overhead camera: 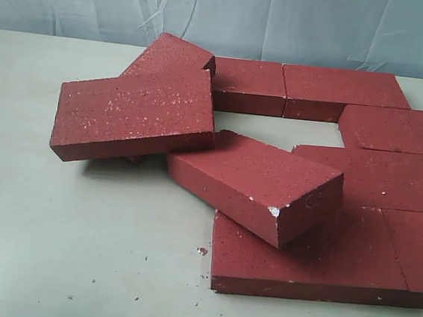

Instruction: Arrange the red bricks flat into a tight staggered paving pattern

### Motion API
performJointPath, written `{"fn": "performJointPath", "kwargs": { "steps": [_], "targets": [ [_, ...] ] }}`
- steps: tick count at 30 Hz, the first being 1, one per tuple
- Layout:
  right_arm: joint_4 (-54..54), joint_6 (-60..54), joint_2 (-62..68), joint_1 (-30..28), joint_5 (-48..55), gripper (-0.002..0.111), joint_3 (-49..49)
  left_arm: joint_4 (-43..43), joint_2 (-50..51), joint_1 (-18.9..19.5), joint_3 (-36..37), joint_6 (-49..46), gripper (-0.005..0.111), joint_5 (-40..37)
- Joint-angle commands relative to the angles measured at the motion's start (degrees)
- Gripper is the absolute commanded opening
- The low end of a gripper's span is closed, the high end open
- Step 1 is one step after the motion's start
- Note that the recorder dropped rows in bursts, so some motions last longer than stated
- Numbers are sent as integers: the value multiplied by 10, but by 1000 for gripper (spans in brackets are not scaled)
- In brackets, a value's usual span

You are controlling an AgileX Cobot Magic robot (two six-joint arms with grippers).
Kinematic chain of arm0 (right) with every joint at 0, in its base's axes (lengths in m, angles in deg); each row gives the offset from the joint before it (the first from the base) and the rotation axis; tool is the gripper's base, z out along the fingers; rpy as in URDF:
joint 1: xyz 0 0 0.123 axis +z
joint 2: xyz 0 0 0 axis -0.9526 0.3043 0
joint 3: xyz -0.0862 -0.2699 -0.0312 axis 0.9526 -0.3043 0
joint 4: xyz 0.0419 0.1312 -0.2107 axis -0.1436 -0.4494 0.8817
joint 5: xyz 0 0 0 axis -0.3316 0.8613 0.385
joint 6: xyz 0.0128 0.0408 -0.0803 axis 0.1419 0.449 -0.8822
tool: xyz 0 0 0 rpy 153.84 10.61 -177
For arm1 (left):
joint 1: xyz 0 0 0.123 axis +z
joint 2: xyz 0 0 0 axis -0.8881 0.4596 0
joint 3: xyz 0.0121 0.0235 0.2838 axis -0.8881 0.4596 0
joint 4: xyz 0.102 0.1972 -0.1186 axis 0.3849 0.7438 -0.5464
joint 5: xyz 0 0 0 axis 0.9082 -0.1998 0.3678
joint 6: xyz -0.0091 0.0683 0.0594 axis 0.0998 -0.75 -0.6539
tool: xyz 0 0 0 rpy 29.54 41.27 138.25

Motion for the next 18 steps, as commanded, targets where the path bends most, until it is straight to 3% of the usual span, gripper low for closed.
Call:
{"fn": "performJointPath", "kwargs": {
  "steps": [1, 5, 12, 18],
  "targets": [
    [5, 0, -3, -3, -51, -1, -1, -78, -3, 0, 3, 5, 0, 86],
    [-5, 0, -3, -3, -131, -1, -1, -149, -3, 0, 3, 5, 0, 121],
    [-6, 4, -3, -3, -289, -1, -1, -153, -3, 0, 3, 5, 0, 205],
    [-13, 198, -3, -3, -426, -1, -1, -152, -3, 0, 3, 44, 0, 324]
  ]
}}
